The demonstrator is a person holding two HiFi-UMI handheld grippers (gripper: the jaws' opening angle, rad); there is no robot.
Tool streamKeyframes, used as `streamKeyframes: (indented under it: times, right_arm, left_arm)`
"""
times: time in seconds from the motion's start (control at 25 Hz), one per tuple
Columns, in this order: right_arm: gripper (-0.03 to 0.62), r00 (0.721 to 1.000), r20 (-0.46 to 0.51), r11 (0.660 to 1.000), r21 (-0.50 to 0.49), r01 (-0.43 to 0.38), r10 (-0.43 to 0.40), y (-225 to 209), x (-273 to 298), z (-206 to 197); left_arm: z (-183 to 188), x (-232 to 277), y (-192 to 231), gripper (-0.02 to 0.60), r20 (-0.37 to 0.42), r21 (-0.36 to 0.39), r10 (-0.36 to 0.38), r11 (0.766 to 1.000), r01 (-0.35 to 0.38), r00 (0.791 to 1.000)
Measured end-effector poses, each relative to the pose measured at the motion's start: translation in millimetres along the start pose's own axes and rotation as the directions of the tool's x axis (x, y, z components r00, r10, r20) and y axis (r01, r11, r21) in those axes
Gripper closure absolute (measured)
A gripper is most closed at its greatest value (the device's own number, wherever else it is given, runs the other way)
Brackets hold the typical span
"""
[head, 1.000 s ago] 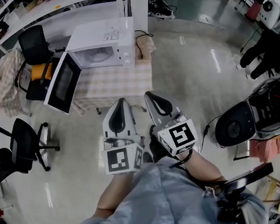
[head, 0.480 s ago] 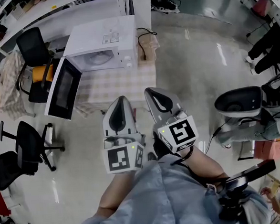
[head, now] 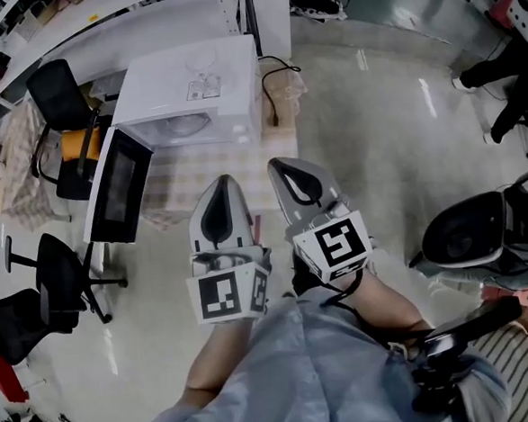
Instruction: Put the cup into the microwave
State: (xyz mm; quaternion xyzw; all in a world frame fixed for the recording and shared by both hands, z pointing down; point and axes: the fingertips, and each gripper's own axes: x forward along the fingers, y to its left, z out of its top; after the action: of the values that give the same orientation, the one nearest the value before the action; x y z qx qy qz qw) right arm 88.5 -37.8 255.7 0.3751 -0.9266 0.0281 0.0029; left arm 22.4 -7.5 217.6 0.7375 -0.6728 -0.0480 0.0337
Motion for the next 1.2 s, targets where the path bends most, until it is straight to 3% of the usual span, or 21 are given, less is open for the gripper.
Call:
streamKeyframes:
  times: [0.48,0.84,1.2]
  right_arm:
    - [0.594,0.997,0.04,0.997,0.023,-0.067,0.066,-44.5,46.8,19.8]
    - [0.594,0.991,0.058,0.992,0.024,-0.123,0.121,-46.4,79.7,22.4]
    - [0.594,0.993,0.037,0.993,0.008,-0.116,0.116,-42.4,123.5,11.7]
  left_arm:
    - [14.0,57.2,-5.3,0.575,0.034,0.042,0.041,0.998,-0.042,0.999]
    - [17.9,76.0,13.5,0.575,0.051,0.06,0.092,0.994,-0.095,0.995]
    - [13.1,98.8,50.5,0.575,0.058,0.043,0.09,0.995,-0.093,0.994]
